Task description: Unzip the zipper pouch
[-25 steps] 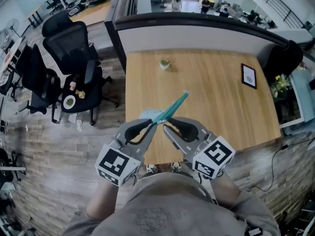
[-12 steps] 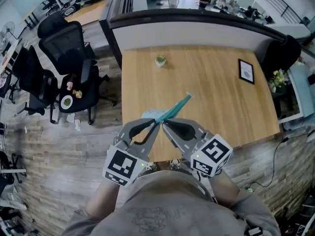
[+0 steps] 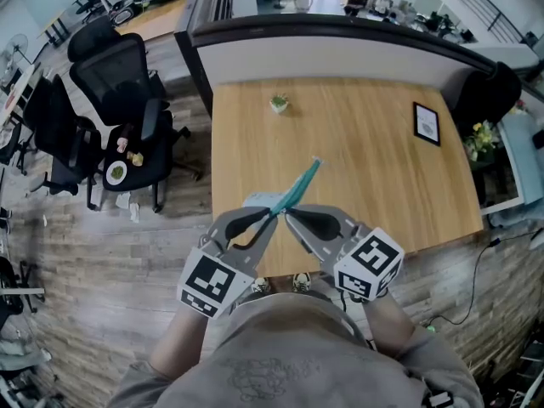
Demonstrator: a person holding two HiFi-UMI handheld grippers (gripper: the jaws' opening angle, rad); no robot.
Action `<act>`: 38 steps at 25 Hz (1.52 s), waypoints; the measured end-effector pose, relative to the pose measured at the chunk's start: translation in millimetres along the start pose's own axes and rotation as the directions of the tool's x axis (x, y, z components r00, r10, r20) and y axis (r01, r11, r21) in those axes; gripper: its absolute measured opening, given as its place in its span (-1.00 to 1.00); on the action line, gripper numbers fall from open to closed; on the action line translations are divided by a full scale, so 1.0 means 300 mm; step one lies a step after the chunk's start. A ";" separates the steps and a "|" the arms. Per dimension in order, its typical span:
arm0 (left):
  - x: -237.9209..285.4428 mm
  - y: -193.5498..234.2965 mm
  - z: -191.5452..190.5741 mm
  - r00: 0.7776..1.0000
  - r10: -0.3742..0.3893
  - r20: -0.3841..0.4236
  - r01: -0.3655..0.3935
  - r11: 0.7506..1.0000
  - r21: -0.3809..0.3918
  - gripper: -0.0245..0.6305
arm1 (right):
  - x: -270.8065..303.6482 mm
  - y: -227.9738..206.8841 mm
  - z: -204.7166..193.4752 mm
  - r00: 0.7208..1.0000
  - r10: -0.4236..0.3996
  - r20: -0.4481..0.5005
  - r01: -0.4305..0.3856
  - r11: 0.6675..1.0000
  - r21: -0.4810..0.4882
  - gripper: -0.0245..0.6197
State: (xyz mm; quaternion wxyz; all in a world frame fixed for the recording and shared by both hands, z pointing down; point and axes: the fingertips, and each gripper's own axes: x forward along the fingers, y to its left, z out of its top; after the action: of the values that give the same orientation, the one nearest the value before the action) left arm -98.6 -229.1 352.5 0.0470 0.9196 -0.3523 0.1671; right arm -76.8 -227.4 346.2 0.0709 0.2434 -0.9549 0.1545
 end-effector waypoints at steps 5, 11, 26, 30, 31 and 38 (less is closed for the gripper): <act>-0.008 0.003 -0.016 1.000 0.012 -0.010 -0.012 1.000 -0.008 -0.80 | -0.053 -0.069 -0.001 0.998 -0.067 0.015 0.066 0.996 0.052 -0.89; -0.047 0.029 -0.029 1.000 0.020 -0.013 -0.020 1.000 -0.009 -0.80 | -0.148 -0.217 -0.004 0.981 -0.192 0.015 0.191 0.979 0.069 -0.89; -0.085 0.109 -0.033 0.996 0.090 -0.019 -0.091 0.995 -0.041 -0.80 | -0.202 -0.319 -0.021 0.958 -0.286 -0.007 0.286 0.957 0.055 -0.87; -0.100 0.164 0.001 0.988 0.154 0.010 -0.153 0.987 -0.046 -0.80 | -0.202 -0.309 0.037 0.959 -0.283 0.038 0.282 0.959 0.022 -0.87; -0.110 0.186 0.011 0.984 0.176 0.018 -0.175 0.983 -0.049 -0.80 | -0.203 -0.305 0.064 0.957 -0.284 0.060 0.283 0.959 0.016 -0.87; -0.209 0.322 0.152 0.923 0.354 0.150 -0.348 0.935 -0.066 -0.79 | -0.265 -0.232 0.301 0.919 -0.304 0.251 0.327 0.943 -0.057 -0.87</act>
State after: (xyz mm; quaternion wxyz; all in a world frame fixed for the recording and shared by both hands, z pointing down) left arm -194.0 -271.0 285.3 0.0054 0.8511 -0.5169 0.0922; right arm 20.9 -280.0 262.5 -0.0085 0.4072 -0.9111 0.0638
